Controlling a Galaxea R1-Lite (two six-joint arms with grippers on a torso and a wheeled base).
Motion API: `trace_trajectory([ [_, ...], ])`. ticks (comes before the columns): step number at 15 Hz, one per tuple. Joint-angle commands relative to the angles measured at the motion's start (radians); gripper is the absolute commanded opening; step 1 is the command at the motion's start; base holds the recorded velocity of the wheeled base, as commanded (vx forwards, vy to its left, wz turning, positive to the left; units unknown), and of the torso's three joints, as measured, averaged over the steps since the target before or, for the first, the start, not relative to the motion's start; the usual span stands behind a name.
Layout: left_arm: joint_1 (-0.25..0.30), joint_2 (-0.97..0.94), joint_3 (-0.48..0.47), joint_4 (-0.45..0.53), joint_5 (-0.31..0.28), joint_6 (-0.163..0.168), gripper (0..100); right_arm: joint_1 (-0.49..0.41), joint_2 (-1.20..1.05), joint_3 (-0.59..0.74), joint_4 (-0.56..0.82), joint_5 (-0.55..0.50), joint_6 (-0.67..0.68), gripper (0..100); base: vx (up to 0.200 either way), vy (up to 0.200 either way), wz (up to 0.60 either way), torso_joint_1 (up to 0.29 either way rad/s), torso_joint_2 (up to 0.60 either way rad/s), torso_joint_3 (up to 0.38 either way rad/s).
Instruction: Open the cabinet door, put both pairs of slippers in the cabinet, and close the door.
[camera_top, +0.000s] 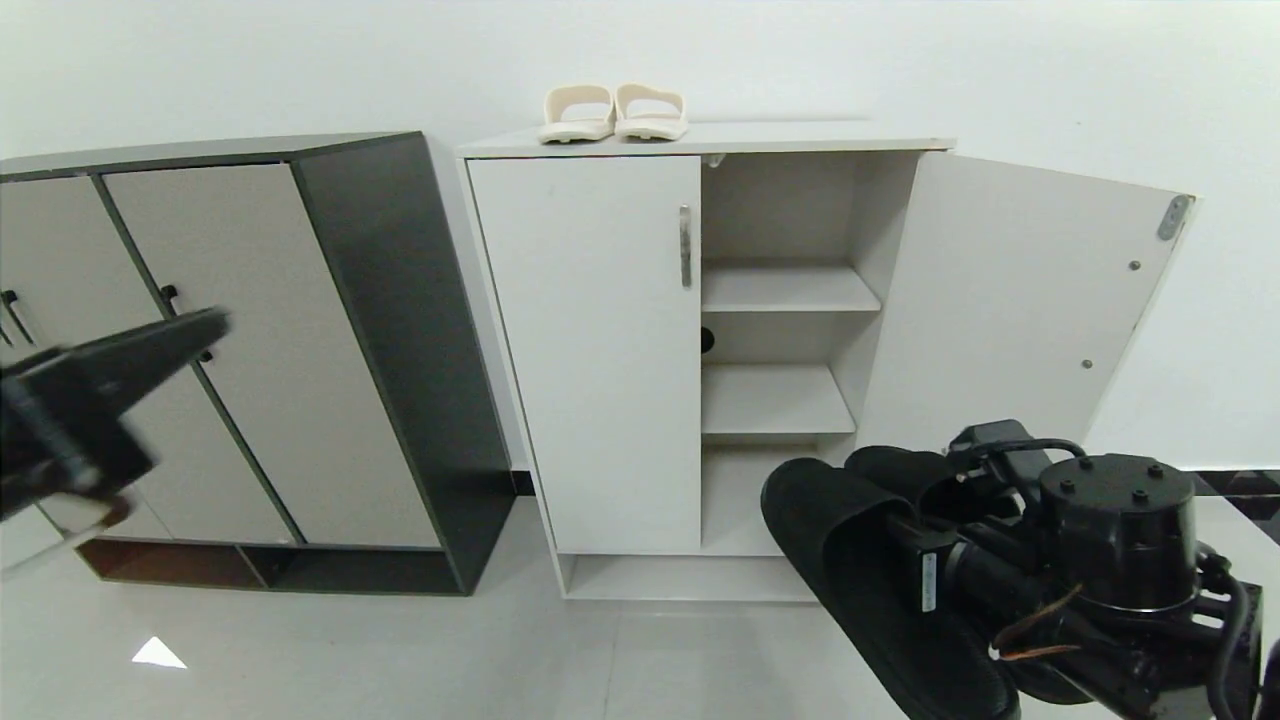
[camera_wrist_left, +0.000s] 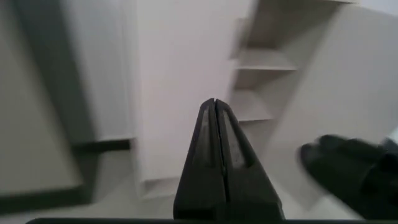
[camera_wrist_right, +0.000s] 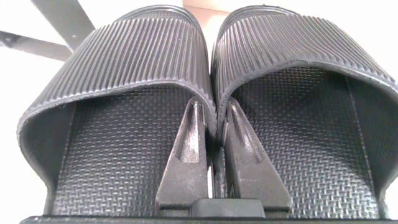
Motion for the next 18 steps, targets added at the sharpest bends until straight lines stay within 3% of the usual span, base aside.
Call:
trace_trajectory([
  [1, 0.355, -0.639, 0.276, 0.391, 0.043, 0.041, 0, -0.031, 0.064, -0.044, -0.001, 0.001, 0.0, 0, 0.0, 0.0, 0.0, 0.0, 0.0, 0.0],
  [3, 0.389, -0.831, 0.383, 0.493, 0.046, 0.041, 0, -0.041, 0.104, -0.071, -0.003, -0.001, -0.001, 0, 0.0, 0.0, 0.0, 0.0, 0.0, 0.0],
  [5, 0.414, -0.905, 0.486, 0.495, 0.052, 0.041, 0, -0.038, 0.133, -0.076, -0.007, -0.002, -0.001, 0, 0.0, 0.0, 0.0, 0.0, 0.0, 0.0],
  [7, 0.414, -0.906, 0.558, 0.429, 0.021, 0.035, 0, -0.038, 0.162, -0.07, -0.061, -0.002, -0.003, 0, 0.0, 0.0, 0.0, 0.0, 0.0, 0.0],
  [9, 0.414, -0.906, 0.635, 0.3, -0.14, 0.046, 0, -0.035, 0.185, -0.064, -0.118, -0.002, -0.007, 0, 0.0, 0.0, 0.0, 0.0, 0.0, 0.0],
  [11, 0.414, -0.905, 0.636, 0.358, -0.282, 0.066, 0, -0.026, 0.197, -0.062, -0.141, 0.001, -0.007, 0, 0.0, 0.0, 0.0, 0.0, 0.0, 0.0],
  [12, 0.414, -0.905, 0.639, 0.329, -0.327, 0.118, 0, -0.011, 0.205, -0.059, -0.15, -0.001, -0.007, 0, 0.0, 0.0, 0.0, 0.0, 0.0, 0.0],
  [13, 0.414, -0.905, 0.639, 0.332, -0.328, 0.137, 0, -0.006, 0.211, -0.061, -0.153, -0.004, -0.006, 0, 0.0, 0.0, 0.0, 0.0, 0.0, 0.0],
  [15, 0.414, -0.905, 0.639, 0.332, -0.324, 0.114, 0, -0.002, 0.219, -0.087, -0.162, -0.004, -0.004, 0, 0.0, 0.0, 0.0, 0.0, 0.0, 0.0],
  [18, 0.414, -0.905, 0.639, 0.332, -0.325, 0.106, 0, -0.002, 0.285, -0.159, -0.161, -0.048, -0.003, 0, 0.0, 0.0, 0.0, 0.0, 0.0, 0.0],
])
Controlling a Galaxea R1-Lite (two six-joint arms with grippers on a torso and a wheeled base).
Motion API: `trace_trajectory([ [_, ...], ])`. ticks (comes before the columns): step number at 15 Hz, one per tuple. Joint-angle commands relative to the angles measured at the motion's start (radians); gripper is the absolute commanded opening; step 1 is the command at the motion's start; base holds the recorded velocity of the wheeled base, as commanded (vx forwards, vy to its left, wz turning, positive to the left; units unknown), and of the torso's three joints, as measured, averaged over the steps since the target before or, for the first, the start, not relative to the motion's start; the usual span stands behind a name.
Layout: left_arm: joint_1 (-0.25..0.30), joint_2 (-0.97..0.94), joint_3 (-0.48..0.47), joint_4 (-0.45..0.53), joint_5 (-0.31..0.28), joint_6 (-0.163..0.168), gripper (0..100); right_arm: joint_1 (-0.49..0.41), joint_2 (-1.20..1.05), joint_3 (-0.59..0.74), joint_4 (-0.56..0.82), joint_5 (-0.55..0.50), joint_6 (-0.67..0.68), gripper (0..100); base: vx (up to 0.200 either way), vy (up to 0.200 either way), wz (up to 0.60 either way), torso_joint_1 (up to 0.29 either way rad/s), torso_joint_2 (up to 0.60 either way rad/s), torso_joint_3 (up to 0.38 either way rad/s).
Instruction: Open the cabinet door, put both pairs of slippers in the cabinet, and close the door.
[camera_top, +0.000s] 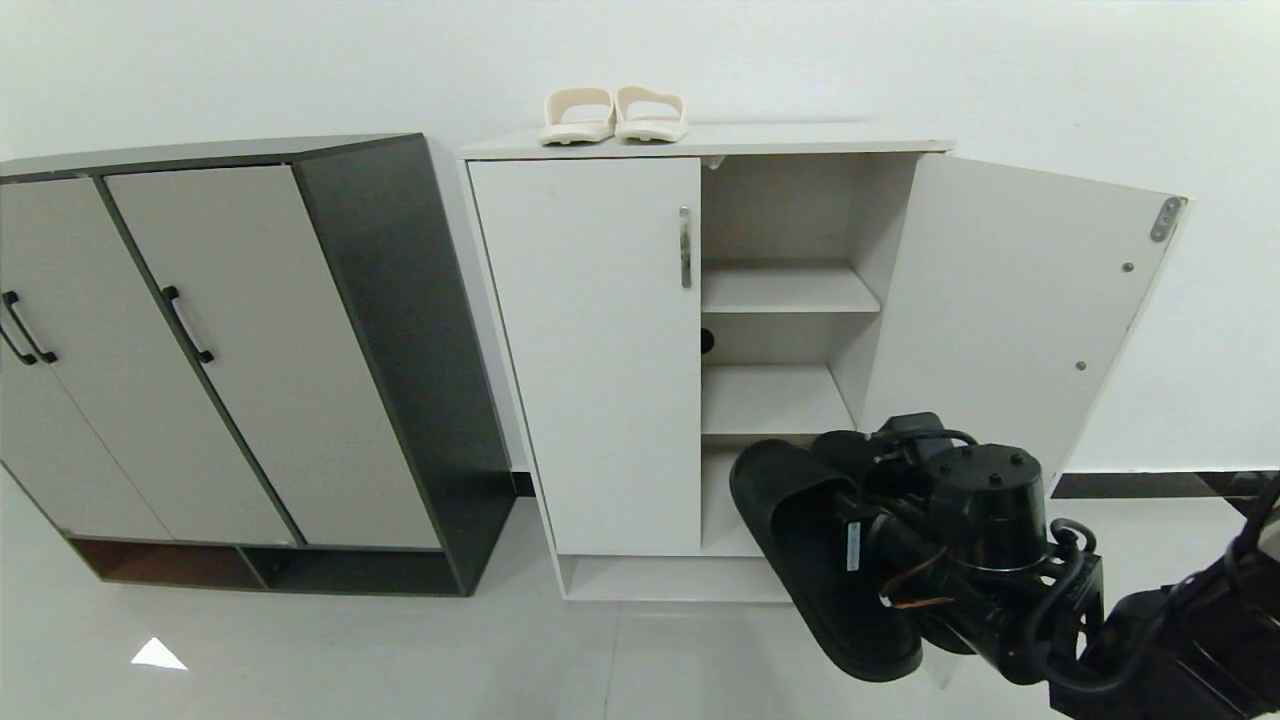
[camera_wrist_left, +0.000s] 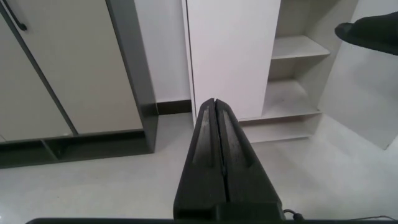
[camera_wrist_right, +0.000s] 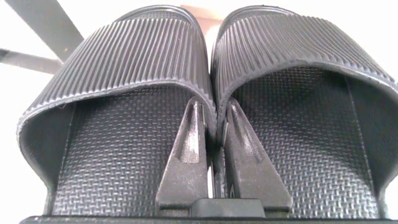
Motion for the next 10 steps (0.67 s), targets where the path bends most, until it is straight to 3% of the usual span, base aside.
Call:
trace_trajectory([
  [1, 0.0, 0.003, 0.0, 0.0, 0.0, -0.005, 0, 0.001, 0.069, -0.058, 0.003, -0.047, 0.001, 0, 0.0, 0.0, 0.0, 0.0, 0.0, 0.0],
  [3, 0.0, 0.003, 0.0, 0.0, 0.004, -0.022, 0, 0.006, 0.089, -0.101, 0.01, -0.099, 0.004, 0, 0.0, 0.0, 0.0, 0.0, 0.0, 0.0],
  [6, 0.0, 0.003, 0.0, 0.0, 0.004, -0.02, 0, 0.03, 0.094, -0.141, 0.07, -0.135, 0.048, 0, 0.0, 0.0, 0.0, 0.0, 0.0, 0.0],
  [10, 0.0, 0.003, 0.0, 0.0, 0.004, -0.022, 0, 0.046, 0.148, -0.184, 0.079, -0.175, 0.059, 0, 0.0, -0.2, 0.0, 0.001, 0.0, 0.004],
])
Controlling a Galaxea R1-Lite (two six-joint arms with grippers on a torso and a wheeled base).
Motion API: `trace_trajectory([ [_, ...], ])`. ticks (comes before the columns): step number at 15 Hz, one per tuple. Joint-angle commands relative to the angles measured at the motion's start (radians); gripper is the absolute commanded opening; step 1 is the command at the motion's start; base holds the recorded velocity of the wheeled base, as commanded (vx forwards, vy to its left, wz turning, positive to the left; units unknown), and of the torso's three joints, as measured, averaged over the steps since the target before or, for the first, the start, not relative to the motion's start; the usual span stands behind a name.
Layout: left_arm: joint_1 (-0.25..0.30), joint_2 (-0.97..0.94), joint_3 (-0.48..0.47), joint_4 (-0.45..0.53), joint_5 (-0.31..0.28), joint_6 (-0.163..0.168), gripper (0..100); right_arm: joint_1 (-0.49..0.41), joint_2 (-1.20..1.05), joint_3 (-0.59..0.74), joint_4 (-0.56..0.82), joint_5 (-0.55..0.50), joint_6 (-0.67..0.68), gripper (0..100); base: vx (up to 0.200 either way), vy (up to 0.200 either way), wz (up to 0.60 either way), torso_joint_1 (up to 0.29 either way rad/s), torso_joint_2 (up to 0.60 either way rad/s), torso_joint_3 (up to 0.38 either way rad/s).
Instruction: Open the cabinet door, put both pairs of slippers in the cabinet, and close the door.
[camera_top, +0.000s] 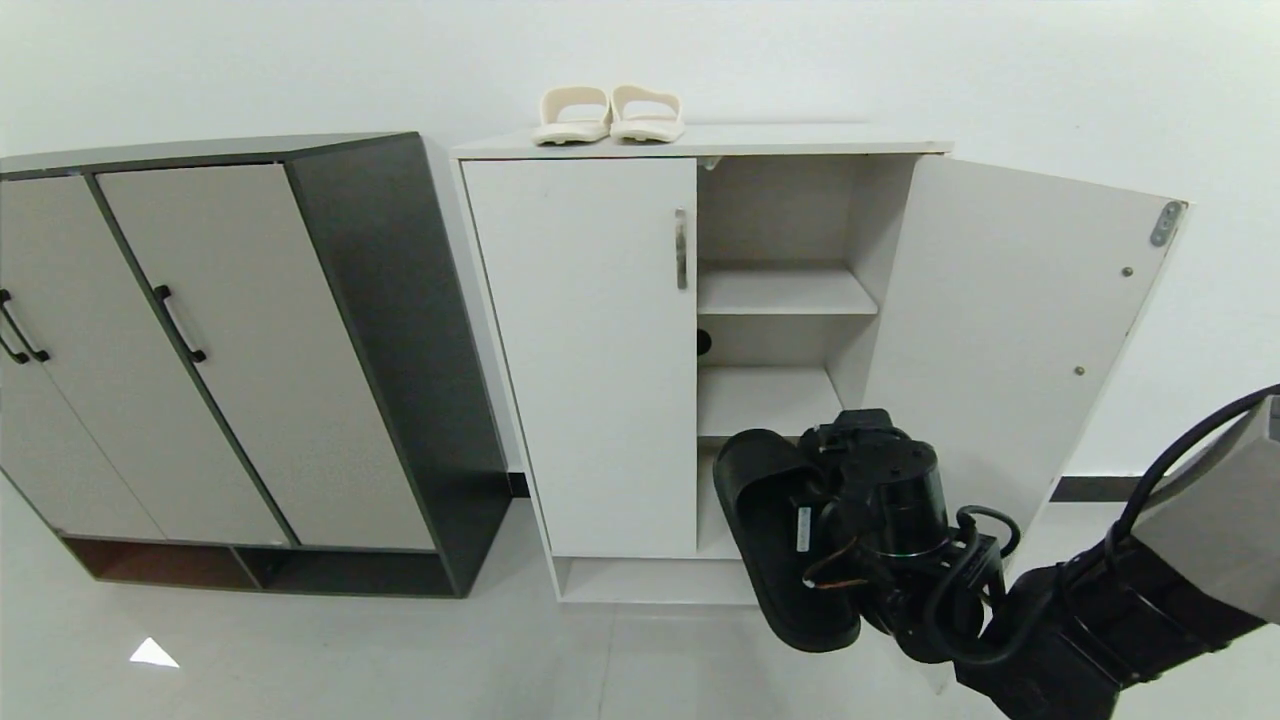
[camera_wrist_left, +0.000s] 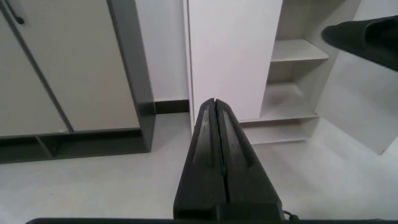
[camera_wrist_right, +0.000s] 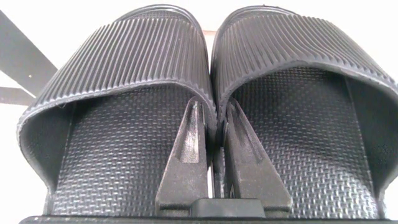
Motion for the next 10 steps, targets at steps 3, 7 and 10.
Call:
trace_trajectory([
  [3, 0.0, 0.002, 0.0, -0.001, 0.001, -0.003, 0, 0.003, 0.061, -0.046, 0.0, -0.005, -0.001, 0, 0.0, -0.133, 0.0, 0.003, 0.0, 0.003],
  [7, 0.0, 0.003, 0.0, -0.001, 0.001, -0.001, 0, 0.005, 0.112, -0.086, 0.0, -0.061, -0.002, 0, 0.0, 0.0, 0.0, 0.0, 0.0, 0.0],
  [10, 0.0, 0.003, 0.0, -0.001, -0.001, 0.002, 0, 0.006, 0.118, -0.089, -0.001, -0.061, -0.001, 0, 0.0, 0.0, 0.0, 0.0, 0.0, 0.0],
])
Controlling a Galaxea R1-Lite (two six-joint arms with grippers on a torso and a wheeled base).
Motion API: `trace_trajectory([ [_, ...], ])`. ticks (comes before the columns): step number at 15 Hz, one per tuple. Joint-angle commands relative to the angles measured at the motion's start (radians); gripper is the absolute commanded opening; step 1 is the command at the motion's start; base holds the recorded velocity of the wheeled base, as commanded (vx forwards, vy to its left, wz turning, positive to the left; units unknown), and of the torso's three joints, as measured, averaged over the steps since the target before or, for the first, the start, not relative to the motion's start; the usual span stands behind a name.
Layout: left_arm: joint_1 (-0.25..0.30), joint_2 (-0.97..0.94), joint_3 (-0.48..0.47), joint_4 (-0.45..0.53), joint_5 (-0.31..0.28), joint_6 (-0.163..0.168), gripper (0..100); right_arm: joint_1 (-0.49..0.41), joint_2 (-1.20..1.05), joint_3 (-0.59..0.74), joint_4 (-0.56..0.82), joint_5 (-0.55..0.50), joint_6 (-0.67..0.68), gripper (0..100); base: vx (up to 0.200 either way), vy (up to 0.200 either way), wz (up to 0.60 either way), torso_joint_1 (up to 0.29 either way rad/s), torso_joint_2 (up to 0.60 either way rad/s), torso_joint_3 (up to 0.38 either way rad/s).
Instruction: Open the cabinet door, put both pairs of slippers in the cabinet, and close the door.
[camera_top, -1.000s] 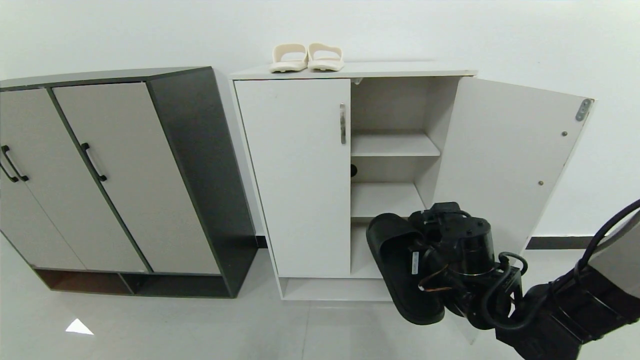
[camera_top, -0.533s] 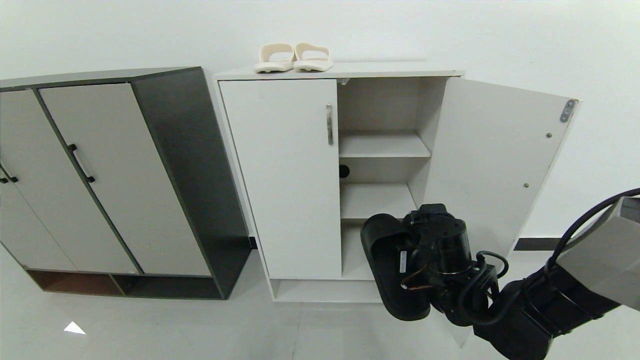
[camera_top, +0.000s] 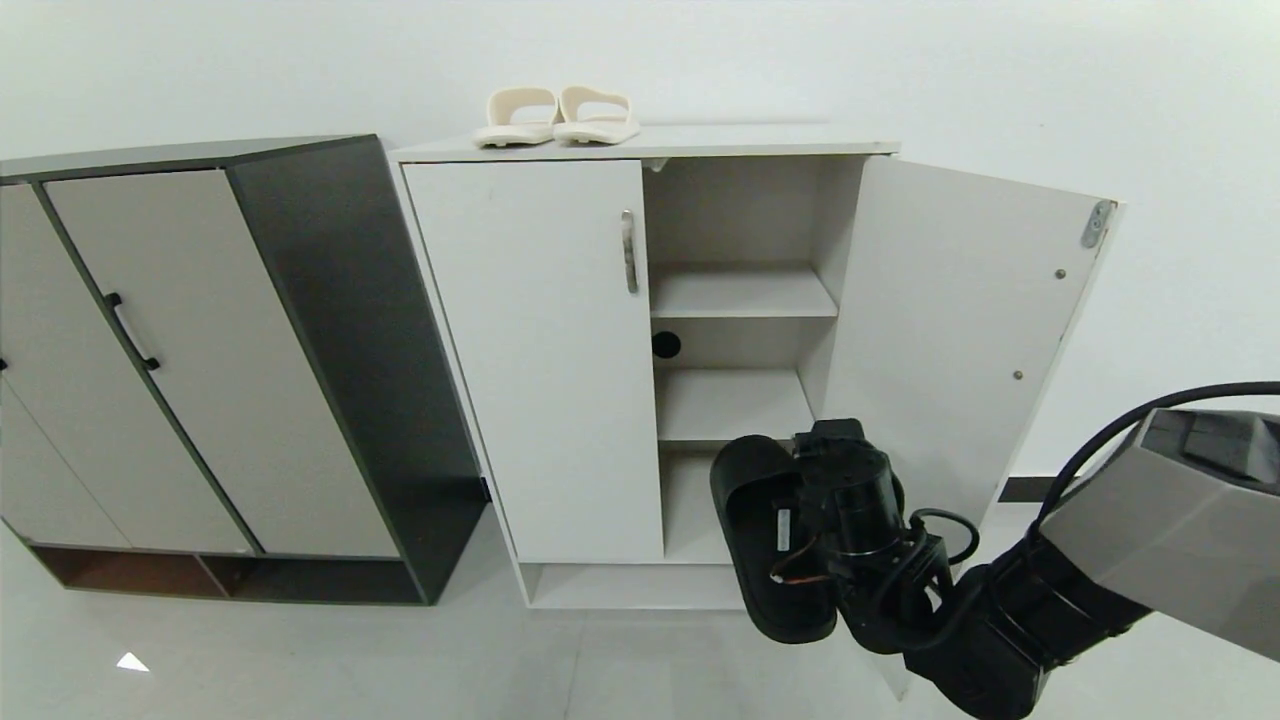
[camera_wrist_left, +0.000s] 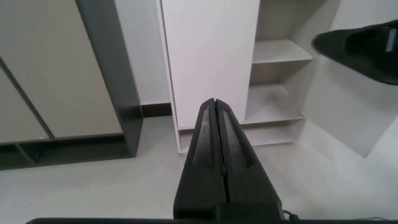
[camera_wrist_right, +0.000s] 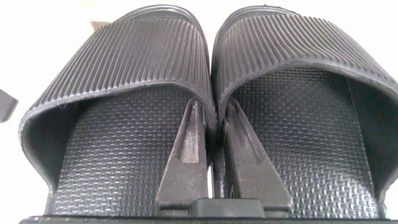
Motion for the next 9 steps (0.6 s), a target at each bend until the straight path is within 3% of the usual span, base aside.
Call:
trace_trajectory([
  [1, 0.0, 0.003, 0.0, 0.0, 0.0, 0.0, 0, 0.001, 0.015, -0.006, 0.001, -0.001, 0.001, 0, 0.0, 0.0, 0.0, 0.0, 0.0, 0.0],
  [9, 0.0, 0.003, 0.0, 0.0, 0.0, 0.0, 0, 0.02, 0.078, -0.072, -0.002, -0.002, 0.003, 0, 0.0, 0.0, 0.0, 0.001, 0.0, -0.029],
])
